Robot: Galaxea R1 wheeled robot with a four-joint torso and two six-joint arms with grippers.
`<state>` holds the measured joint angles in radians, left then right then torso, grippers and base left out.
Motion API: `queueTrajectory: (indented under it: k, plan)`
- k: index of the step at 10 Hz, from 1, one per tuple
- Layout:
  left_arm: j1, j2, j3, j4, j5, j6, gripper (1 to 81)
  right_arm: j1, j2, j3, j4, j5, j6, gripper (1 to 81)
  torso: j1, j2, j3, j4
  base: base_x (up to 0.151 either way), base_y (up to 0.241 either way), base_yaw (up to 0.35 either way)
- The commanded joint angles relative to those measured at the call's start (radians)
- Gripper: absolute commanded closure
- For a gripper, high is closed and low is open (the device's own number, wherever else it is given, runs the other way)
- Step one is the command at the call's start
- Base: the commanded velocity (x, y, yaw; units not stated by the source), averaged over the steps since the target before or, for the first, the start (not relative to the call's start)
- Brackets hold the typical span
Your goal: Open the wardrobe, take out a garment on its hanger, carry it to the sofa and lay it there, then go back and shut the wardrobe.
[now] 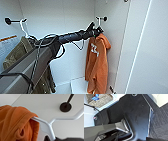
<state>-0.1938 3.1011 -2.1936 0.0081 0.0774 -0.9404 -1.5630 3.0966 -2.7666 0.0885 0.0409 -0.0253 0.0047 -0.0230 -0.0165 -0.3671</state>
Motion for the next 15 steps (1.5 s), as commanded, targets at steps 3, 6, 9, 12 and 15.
queueTrajectory:
  k: [3, 6, 9, 12, 15]
  plan:
    - [-0.290, -0.076, 0.110, 0.049, -0.068, 0.042, 81.1, 0.042, 0.004, 0.006, 0.013, -0.053, 0.004, 1.0, 0.000, 0.000, 0.000, 0.000, 0.000, 0.000, 0.000]
    - [-0.321, -0.111, 0.150, 0.052, -0.062, 0.043, 81.1, 0.042, 0.003, 0.003, 0.027, -0.052, 0.002, 1.0, 0.001, 0.001, -0.001, 0.000, 0.000, 0.000, 0.000]
    - [-0.336, -0.142, 0.170, 0.053, -0.056, 0.043, 81.1, 0.042, 0.001, 0.006, 0.028, -0.052, 0.002, 1.0, 0.001, 0.001, -0.001, 0.094, 0.000, 0.000, 0.000]
    - [-0.336, -0.172, 0.198, 0.064, -0.051, 0.043, 81.1, 0.045, 0.001, 0.006, 0.028, -0.052, 0.002, 1.0, 0.001, 0.001, -0.001, 0.108, 0.000, 0.000, 0.000]
    - [-0.328, -0.191, 0.213, 0.069, -0.022, 0.043, 81.1, 0.046, 0.004, 0.009, 0.027, -0.053, 0.002, 1.0, 0.001, 0.001, -0.001, 0.136, 0.000, 0.000, 0.000]
